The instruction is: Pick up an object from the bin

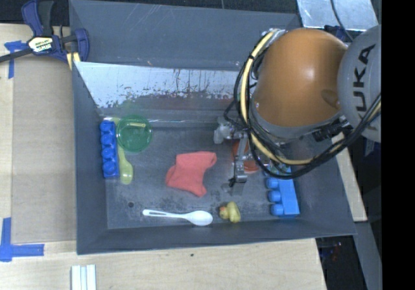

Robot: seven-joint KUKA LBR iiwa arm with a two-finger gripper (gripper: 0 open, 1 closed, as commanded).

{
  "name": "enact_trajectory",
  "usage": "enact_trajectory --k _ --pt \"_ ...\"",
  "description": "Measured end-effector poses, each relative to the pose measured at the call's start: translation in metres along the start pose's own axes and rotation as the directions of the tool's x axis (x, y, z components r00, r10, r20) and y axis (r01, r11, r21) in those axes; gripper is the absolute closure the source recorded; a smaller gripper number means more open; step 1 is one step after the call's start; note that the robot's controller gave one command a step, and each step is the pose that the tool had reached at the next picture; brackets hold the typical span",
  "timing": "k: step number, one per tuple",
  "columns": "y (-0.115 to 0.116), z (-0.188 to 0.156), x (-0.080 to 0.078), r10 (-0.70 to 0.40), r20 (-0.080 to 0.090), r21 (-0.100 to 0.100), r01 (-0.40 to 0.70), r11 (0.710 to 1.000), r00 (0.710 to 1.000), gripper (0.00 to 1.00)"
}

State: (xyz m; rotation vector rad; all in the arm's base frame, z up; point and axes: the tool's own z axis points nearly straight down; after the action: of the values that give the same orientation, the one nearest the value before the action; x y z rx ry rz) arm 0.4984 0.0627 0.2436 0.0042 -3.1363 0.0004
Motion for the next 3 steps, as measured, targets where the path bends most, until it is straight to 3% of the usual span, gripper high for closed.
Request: enact_trajectory --k 1,2,3 --pt "0.000 -0.004 -0.002 0.003 0.009 -0.001 -0.003 1.000 1.000 0.00" --pt "0.004 0.051 -0.033 -0.109 0.013 0.001 0.109 0.994 0.994 0.00" --pt "0.046 0.092 -0.046 -0.214 0.015 0.003 0.214 0.977 0.977 0.00"
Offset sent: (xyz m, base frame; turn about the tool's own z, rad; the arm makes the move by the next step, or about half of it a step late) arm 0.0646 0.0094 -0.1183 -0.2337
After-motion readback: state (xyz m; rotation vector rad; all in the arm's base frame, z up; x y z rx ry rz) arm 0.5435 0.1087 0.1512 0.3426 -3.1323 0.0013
